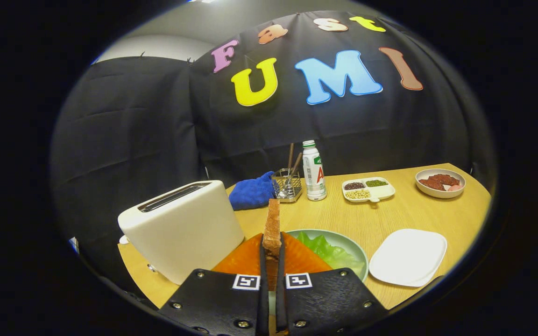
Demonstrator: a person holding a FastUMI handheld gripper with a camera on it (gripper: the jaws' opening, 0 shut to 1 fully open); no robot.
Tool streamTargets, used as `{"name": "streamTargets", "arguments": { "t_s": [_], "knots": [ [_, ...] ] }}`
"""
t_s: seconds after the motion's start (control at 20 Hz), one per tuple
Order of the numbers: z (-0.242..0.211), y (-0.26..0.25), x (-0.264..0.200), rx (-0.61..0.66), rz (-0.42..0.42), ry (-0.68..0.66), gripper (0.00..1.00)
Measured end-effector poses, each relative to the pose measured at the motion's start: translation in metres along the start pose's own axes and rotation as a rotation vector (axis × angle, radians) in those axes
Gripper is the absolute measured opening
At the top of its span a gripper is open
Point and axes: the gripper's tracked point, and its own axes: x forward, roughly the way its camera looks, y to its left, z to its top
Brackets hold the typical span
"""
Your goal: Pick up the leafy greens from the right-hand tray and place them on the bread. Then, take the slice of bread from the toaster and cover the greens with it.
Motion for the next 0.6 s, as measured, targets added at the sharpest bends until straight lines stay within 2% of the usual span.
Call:
{"name": "streamTargets", "arguments": {
  "t_s": [0.05, 0.1, 0.25, 0.3, 0.4, 0.6],
  "knots": [
    [-0.002, -0.001, -0.001, -0.019, -0.001, 0.002, 0.06],
    [-0.003, -0.002, -0.001, -0.036, -0.002, 0.005, 0.1],
    [-0.006, -0.01, -0.002, -0.054, -0.027, 0.005, 0.1],
    [-0.008, -0.012, -0.002, -0.061, -0.035, 0.013, 0.17],
    [-0.01, -0.018, 0.0, -0.085, -0.048, 0.02, 0.17],
    [-0.013, -0.031, -0.001, -0.126, -0.079, 0.033, 0.24]
  ]
}}
